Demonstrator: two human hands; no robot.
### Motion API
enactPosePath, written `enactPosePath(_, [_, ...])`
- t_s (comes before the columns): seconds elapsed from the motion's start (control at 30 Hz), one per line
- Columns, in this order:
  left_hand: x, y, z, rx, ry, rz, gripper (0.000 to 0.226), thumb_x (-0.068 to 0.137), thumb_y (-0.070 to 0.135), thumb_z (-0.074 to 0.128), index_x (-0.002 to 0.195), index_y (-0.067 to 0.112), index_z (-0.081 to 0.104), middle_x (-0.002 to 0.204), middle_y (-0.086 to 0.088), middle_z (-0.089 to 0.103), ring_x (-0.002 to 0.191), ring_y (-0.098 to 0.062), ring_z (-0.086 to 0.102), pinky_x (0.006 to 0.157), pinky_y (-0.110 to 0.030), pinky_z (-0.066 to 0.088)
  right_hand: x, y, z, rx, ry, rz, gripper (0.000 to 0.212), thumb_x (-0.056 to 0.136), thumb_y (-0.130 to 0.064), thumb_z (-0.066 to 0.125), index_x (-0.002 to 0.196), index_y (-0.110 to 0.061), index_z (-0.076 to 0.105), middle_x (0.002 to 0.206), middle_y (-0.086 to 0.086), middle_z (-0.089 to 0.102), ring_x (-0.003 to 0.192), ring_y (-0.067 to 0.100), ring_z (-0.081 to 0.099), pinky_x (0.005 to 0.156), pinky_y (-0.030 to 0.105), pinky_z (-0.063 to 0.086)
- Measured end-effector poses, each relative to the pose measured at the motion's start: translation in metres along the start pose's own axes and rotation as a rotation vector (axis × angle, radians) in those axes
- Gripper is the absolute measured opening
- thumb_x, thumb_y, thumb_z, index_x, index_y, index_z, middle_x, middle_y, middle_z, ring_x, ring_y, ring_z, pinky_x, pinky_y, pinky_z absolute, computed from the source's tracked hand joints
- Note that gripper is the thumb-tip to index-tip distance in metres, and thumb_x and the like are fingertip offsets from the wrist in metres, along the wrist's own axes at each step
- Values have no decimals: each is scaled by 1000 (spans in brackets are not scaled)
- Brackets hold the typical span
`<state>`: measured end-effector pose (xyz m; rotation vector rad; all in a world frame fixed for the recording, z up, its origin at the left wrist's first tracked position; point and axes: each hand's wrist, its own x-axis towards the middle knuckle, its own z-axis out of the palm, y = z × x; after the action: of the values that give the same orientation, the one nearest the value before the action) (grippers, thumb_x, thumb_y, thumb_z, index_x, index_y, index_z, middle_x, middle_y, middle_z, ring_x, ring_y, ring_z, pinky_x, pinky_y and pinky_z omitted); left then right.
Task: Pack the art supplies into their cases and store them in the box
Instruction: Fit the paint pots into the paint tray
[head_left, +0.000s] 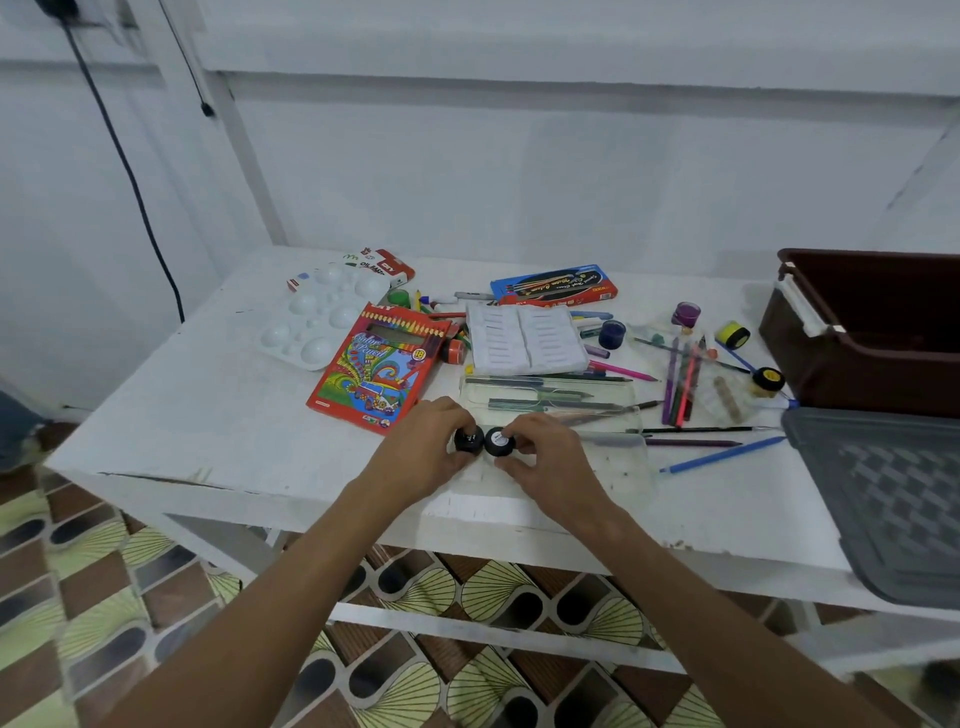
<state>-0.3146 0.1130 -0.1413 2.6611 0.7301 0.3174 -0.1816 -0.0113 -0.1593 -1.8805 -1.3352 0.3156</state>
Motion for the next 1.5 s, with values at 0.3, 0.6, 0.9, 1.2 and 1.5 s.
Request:
enactPosePath(0.3, [0, 4, -1, -50, -6, -123, 27, 78, 31, 75, 101, 20, 66, 98, 1, 54, 86, -15, 52, 72, -26, 45, 7, 6, 0, -20, -9, -16, 20, 70, -6, 79, 87, -11, 69, 86, 1, 57, 67, 11, 56, 67, 25, 53])
enactPosePath(0.6, [-1, 2, 0, -35, 25, -69, 23, 80, 26, 74, 102, 18, 71, 101, 2, 62, 82, -10, 49, 72, -20, 40, 9, 8, -2, -131, -99, -94, 28, 82, -12, 70, 110, -14, 69, 94, -1, 51, 80, 8, 45, 70, 1, 29])
enactPosePath(0.9, [5, -2, -13, -123, 50, -151, 25, 83, 35, 69, 101, 19, 69, 100, 3, 58, 85, -10, 53, 74, -24, 41, 16, 0, -13, -30, -91, 8, 24, 79, -26, 73, 103, -19, 70, 77, -2, 54, 66, 1, 43, 65, 18, 37])
enactPosePath(1.2, [49, -68, -45, 38, 42, -598, 77, 79, 56, 64, 140, 19, 36, 135, -19, 37, 128, -36, 33, 103, -45, 34, 107, 35, -49, -237, 109, 315, 48, 85, -34, 64, 125, -10, 55, 125, 14, 56, 114, 28, 49, 95, 36, 43])
enactPosePath(1.5, [48, -104, -42, -79, -4, -808, 100, 59, 70, 72, 133, 13, 36, 131, -17, 45, 121, -35, 47, 99, -49, 43, 122, 53, -60, -260, 27, 494, 38, 88, -21, 59, 123, -7, 51, 123, 14, 57, 111, 30, 52, 86, 33, 44])
